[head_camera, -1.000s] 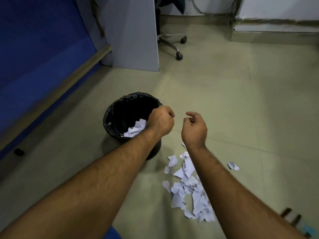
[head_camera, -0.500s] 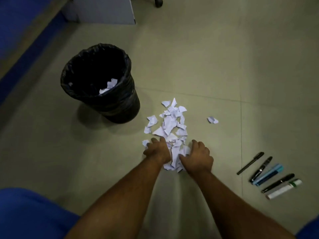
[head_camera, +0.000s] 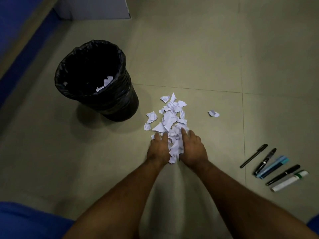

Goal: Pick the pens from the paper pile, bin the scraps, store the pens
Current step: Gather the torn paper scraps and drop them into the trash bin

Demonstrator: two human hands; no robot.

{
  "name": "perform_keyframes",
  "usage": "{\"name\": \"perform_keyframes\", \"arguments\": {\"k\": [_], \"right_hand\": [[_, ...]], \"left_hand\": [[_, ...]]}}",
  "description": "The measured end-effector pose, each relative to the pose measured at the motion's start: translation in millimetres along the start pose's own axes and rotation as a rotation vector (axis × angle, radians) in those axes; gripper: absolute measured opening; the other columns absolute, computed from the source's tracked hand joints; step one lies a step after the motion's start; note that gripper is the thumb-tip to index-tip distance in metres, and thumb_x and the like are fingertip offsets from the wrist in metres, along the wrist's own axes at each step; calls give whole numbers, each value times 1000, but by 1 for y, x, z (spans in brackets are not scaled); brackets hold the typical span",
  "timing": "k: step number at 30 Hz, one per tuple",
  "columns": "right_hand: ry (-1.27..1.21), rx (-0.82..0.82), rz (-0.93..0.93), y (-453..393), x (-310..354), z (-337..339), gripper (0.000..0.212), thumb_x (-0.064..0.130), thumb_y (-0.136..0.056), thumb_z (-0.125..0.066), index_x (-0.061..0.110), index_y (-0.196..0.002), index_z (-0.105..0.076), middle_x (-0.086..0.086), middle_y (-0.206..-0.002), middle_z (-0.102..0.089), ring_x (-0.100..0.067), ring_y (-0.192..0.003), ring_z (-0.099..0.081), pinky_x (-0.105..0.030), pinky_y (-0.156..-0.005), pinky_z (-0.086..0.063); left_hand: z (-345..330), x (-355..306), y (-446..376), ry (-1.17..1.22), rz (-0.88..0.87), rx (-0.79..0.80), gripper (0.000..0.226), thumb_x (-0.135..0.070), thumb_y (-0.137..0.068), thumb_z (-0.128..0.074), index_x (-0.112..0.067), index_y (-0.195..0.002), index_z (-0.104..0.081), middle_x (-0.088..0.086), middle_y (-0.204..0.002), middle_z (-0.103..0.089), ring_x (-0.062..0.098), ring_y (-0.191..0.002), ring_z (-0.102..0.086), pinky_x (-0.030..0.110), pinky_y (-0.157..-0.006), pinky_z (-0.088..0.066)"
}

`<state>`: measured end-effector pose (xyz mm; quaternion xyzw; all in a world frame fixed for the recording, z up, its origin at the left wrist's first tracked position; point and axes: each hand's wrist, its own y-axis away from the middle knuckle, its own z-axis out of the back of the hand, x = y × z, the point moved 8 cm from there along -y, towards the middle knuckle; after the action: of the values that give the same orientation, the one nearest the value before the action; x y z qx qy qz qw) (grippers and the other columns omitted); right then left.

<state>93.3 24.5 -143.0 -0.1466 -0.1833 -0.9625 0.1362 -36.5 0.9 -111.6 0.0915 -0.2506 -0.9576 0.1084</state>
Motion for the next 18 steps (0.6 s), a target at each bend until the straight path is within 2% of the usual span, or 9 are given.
{"name": "perform_keyframes", "arguments": {"k": [2, 4, 5, 7, 8, 10, 12, 14, 18], "right_hand": [[61, 38, 12, -10, -2, 4, 107, 37, -54, -83, 10, -147, -37, -28, -130, -54, -45, -99, -61, -45, -71, -56], [132, 61, 43, -15, -1, 10, 104, 41, -63, -78, 13, -152, -32, -27, -145, -42, -47, -127, -46, -51, -94, -49], [161, 96, 54, -15, 1, 10, 101, 45, -70, -73, 17, -155, -27, -23, -153, -33, -44, -139, -34, -52, -103, -41], [191, 147, 55, -13, 3, 5, 93, 48, -79, -66, 25, -156, -20, -14, -161, -21, -37, -147, -23, -50, -107, -35], [194, 159, 56, -12, 5, 2, 88, 48, -80, -65, 28, -155, -22, -12, -160, -22, -35, -145, -25, -48, -106, -36], [180, 141, 78, -9, 12, 2, 77, 46, -79, -65, 31, -148, -34, -8, -152, -34, -32, -134, -38, -43, -98, -42], [150, 102, 99, -8, 17, 4, 70, 42, -78, -65, 30, -143, -41, -7, -141, -45, -31, -122, -47, -39, -89, -46], [103, 75, 110, -4, 20, 6, 64, 35, -80, -63, 27, -140, -46, -8, -130, -51, -32, -113, -52, -37, -81, -48], [7, 48, 48, -2, 19, 6, 30, 26, -88, -57, 19, -117, -62, -12, -113, -60, -36, -100, -61, -34, -71, -46]], "left_hand": [[1, 9, -12, -35, 63, 1, 107, -51, -80, -67, -21, -155, 3, 14, -156, -17, 33, -135, -34, 45, -101, -42], [-7, 15, -23, -21, 97, 114, 128, -56, -67, -76, -22, -153, 13, 15, -159, -8, 37, -143, -22, 51, -104, -40], [-14, 15, -28, -23, 83, 180, 138, -57, -60, -80, -23, -152, 16, 15, -160, -3, 39, -146, -14, 54, -108, -37], [-27, 8, -30, -122, -27, 245, 142, -65, -57, -79, -22, -153, 16, 17, -162, 0, 41, -148, -4, 54, -115, -26], [-34, 1, -27, -218, -103, 244, 133, -68, -63, -73, -20, -154, 11, 16, -162, -3, 41, -148, -3, 54, -117, -20], [-41, -12, -20, -349, -217, 164, 100, -63, -82, -57, -19, -156, -5, 9, -162, -15, 41, -148, -9, 55, -117, -17], [-34, -19, -14, -298, -228, 27, 72, -49, -94, -47, -20, -154, -21, 7, -157, -31, 35, -145, -23, 49, -115, -23], [-25, -21, -9, -144, -210, -59, 51, -37, -99, -45, -18, -146, -38, 8, -145, -48, 27, -134, -43, 37, -107, -34], [-18, -21, -3, -41, -199, -106, 34, -28, -98, -49, -19, -129, -55, 8, -134, -54, 26, -119, -54, 32, -99, -41]]}}
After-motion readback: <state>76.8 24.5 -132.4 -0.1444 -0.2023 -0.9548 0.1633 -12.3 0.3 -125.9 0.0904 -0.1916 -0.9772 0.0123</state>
